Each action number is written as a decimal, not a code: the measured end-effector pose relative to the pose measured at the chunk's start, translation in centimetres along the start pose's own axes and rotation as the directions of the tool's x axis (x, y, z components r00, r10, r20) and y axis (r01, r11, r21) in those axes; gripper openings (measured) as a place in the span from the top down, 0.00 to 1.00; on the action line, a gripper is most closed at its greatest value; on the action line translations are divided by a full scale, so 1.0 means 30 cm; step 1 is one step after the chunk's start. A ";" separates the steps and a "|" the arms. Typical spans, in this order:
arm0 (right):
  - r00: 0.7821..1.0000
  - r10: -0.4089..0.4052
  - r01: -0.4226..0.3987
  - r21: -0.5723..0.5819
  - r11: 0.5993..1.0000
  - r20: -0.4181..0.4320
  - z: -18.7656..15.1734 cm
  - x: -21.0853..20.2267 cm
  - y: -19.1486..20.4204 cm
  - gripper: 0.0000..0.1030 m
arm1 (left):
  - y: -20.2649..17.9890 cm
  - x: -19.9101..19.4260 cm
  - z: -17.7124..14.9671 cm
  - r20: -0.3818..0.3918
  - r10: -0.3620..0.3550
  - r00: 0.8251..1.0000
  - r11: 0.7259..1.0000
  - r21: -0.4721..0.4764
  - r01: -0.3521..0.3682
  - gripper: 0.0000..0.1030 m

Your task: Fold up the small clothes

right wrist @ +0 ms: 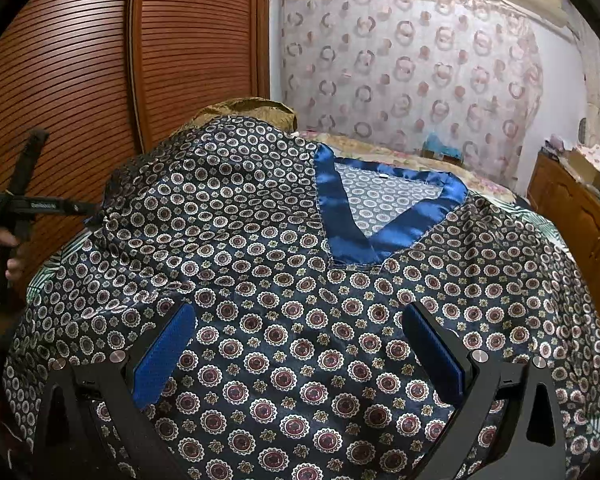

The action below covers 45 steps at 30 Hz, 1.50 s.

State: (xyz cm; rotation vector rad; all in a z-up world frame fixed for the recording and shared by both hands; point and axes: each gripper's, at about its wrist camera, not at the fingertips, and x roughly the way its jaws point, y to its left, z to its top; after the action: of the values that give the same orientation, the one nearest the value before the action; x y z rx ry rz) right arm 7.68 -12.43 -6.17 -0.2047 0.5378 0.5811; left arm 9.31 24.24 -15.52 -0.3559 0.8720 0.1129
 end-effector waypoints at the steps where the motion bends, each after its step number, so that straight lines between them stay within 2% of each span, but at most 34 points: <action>1: 1.000 -0.001 0.001 0.001 1.000 -0.001 0.000 -0.001 0.001 0.00 | 0.003 0.016 -0.005 -0.018 -0.003 1.000 1.000 -0.007 0.003 0.25; 6: 1.000 -0.001 0.001 0.004 1.000 0.000 0.004 0.019 0.012 0.00 | 0.012 0.035 -0.011 -0.033 -0.058 0.998 0.998 -0.025 0.058 0.27; 8: 1.000 0.002 -0.002 0.012 1.000 -0.001 0.007 0.038 0.003 0.00 | 0.017 0.031 -0.016 -0.030 -0.104 0.994 0.994 -0.034 0.103 0.42; 9: 1.000 0.003 -0.003 0.018 1.000 -0.002 0.005 0.038 0.001 0.00 | 0.019 0.029 -0.015 -0.030 -0.123 0.992 0.992 -0.037 0.122 0.46; 11: 1.000 0.002 -0.002 0.022 1.000 -0.002 0.006 0.040 -0.002 0.00 | 0.015 0.022 -0.013 -0.020 -0.138 0.990 0.990 -0.026 0.138 0.63; 12: 1.000 0.002 -0.002 0.023 1.000 -0.001 0.005 0.040 -0.001 0.00 | 0.007 0.018 -0.009 -0.018 -0.131 0.991 0.991 -0.016 0.131 0.66; 14: 1.000 0.000 0.000 0.021 1.000 0.000 0.004 0.039 0.002 0.00 | -0.018 0.002 -0.002 0.000 -0.074 0.997 0.997 0.023 0.074 0.82; 16: 1.000 -0.001 0.001 0.019 1.000 0.002 0.002 0.038 0.002 0.00 | -0.039 -0.024 0.001 0.026 -0.017 1.000 0.998 0.065 0.016 0.90; 17: 1.000 -0.001 0.001 0.019 1.000 0.004 0.000 0.038 0.004 0.00 | -0.050 -0.043 0.003 0.046 -0.005 0.999 0.997 0.080 0.002 0.91; 21: 1.000 0.000 0.000 0.022 1.000 0.004 -0.003 0.035 0.003 0.00 | -0.085 -0.124 0.037 0.131 0.007 0.991 0.993 0.118 -0.023 0.92; 26: 1.000 0.001 -0.001 0.020 1.000 0.002 -0.001 0.034 0.001 0.00 | -0.237 -0.215 0.084 0.194 -0.055 0.979 0.977 0.213 0.013 0.92; 31: 1.000 -0.002 0.002 0.026 1.000 0.005 -0.003 0.031 -0.002 0.00 | -0.462 -0.229 0.106 0.186 -0.153 0.971 0.938 0.336 0.083 0.92; 35: 1.000 0.001 -0.001 0.034 0.999 0.007 -0.007 0.025 -0.006 0.01 | -0.587 -0.237 0.086 0.166 -0.201 0.965 0.914 0.385 0.124 0.91; 39: 1.000 0.005 -0.005 0.038 0.999 0.007 -0.008 0.022 -0.009 0.01 | -0.622 -0.243 0.046 0.142 -0.213 0.967 0.905 0.401 0.141 0.81; 42: 1.000 0.006 -0.007 0.039 0.999 0.007 -0.007 0.021 -0.010 0.01 | -0.605 -0.261 0.008 0.155 -0.188 0.970 0.906 0.410 0.110 0.69; 44: 1.000 0.006 -0.007 0.037 0.999 0.006 -0.005 0.023 -0.013 0.01 | -0.581 -0.275 -0.011 0.165 -0.174 0.971 0.909 0.407 0.094 0.56; 45: 1.000 0.007 -0.008 0.036 0.999 0.005 -0.005 0.024 -0.013 0.01 | -0.574 -0.278 -0.018 0.171 -0.173 0.970 0.910 0.405 0.091 0.56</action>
State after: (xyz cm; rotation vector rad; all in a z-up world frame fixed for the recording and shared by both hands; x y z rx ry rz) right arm 8.33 -12.46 -6.66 -0.1672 0.5438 0.5787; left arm 7.70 8.35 -4.98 -0.0214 0.6449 -0.1525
